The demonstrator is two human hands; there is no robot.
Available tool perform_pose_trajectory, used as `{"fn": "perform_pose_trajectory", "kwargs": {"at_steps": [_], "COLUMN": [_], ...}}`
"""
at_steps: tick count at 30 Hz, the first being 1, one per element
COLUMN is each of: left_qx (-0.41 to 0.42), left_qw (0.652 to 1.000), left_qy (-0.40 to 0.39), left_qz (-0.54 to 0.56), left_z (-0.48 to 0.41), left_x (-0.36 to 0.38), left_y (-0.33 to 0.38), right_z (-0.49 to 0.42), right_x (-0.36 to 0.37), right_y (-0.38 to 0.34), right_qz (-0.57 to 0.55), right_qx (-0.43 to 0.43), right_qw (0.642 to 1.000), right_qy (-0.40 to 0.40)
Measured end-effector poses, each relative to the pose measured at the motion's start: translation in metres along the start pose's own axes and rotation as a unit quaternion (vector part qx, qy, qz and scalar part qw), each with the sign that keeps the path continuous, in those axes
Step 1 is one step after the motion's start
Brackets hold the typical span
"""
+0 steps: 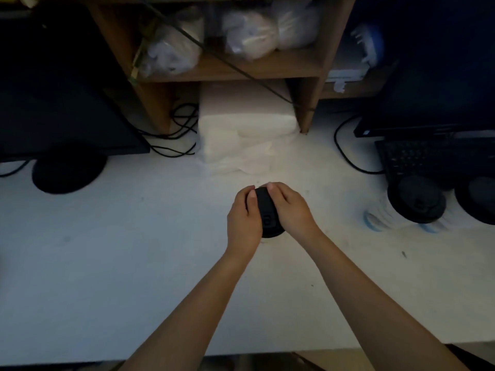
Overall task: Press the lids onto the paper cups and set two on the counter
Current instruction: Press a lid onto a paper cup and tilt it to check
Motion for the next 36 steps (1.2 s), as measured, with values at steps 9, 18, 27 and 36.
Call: {"fn": "perform_pose_trajectory", "kwargs": {"at_steps": [9,18,27,36], "left_qx": [0.044,0.131,0.295,0.190], "left_qw": [0.999,0.946,0.878,0.925], "left_qy": [-0.028,-0.270,-0.197,-0.146], "left_qz": [-0.004,-0.122,-0.322,-0.294], "left_z": [-0.005,-0.031,-0.044,-0.008], "left_x": [0.002,0.040,0.041,0.046], "left_y": [0.000,0.031,0.069,0.033], "right_z": [0.001,0.054,0.064,0.028], "right_x": [0.000,-0.029,-0.040,-0.033], "right_y": [0.002,0.021,0.020,0.019], "right_qz": [-0.033,-0.081,-0.061,-0.087], "right_qx": [0.016,0.060,0.081,0.019], "right_qw": [0.999,0.979,0.976,0.988], "right_qy": [0.004,0.179,0.192,0.126]}}
Point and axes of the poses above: each hand's wrist, its own z-axis away from the middle knuckle, its own x-axis out of the palm, y = z × x, the point moved 7 cm from there along -z, towards the middle knuckle, and after that the axes turned 4 degrees about -z, right-handed, at the moved point
